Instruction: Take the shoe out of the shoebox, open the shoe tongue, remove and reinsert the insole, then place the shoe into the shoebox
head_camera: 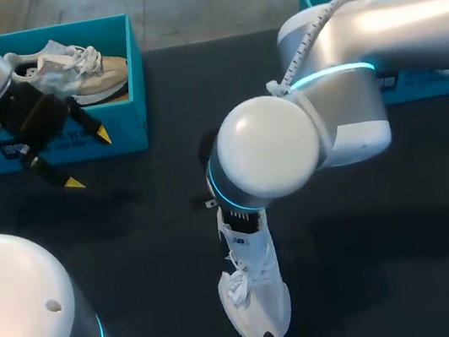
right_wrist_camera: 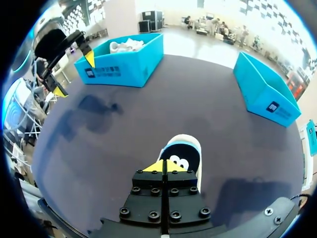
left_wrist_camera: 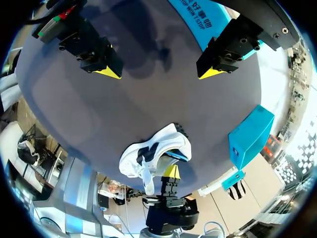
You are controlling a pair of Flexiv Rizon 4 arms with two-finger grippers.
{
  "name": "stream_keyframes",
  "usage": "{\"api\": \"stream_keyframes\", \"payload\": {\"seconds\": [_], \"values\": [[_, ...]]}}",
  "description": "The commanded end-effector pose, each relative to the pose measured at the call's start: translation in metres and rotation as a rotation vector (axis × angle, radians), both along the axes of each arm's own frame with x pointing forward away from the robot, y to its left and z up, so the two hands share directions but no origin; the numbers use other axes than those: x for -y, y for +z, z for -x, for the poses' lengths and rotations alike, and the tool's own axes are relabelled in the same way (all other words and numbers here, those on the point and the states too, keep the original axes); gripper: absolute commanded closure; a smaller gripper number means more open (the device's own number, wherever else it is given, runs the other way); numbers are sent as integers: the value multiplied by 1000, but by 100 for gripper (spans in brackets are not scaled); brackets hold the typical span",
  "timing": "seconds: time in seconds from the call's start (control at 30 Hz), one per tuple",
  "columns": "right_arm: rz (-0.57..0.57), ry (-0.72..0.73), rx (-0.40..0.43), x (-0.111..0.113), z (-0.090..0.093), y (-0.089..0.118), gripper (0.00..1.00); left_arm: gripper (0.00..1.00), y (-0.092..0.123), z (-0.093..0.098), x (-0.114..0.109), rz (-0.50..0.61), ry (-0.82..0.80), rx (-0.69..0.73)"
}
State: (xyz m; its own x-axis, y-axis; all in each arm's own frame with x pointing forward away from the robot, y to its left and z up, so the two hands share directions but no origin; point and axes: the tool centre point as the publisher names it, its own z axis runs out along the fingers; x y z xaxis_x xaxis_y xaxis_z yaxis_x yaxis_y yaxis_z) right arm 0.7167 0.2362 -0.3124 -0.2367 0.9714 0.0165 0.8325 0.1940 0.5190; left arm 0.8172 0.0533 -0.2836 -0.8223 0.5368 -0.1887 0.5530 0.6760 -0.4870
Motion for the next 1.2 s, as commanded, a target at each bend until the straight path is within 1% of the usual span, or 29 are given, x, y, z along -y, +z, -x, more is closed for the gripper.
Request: {"api": "stream_keyframes", "payload": {"seconds": [0.03, 0.13, 0.2, 0.4, 0.63, 0.9, 1.2], "values": [[14, -148, 103, -13, 9, -7, 100, 0, 1, 0, 0, -3, 0, 0], [23, -155, 109, -15, 9, -6, 100, 0, 1, 0, 0, -3, 0, 0], [31, -159, 109, -15, 8, -8, 100, 0, 1, 0, 0, -3, 0, 0], [18, -165, 121, -10, 1, -19, 100, 0, 1, 0, 0, -3, 0, 0], [2, -171, 158, -5, -9, -21, 100, 0, 1, 0, 0, -3, 0, 0], [-9, -176, 151, 3, -15, -30, 100, 0, 1, 0, 0, -3, 0, 0], [-17, -179, 145, 6, -20, -40, 100, 0, 1, 0, 0, -3, 0, 0]]}}
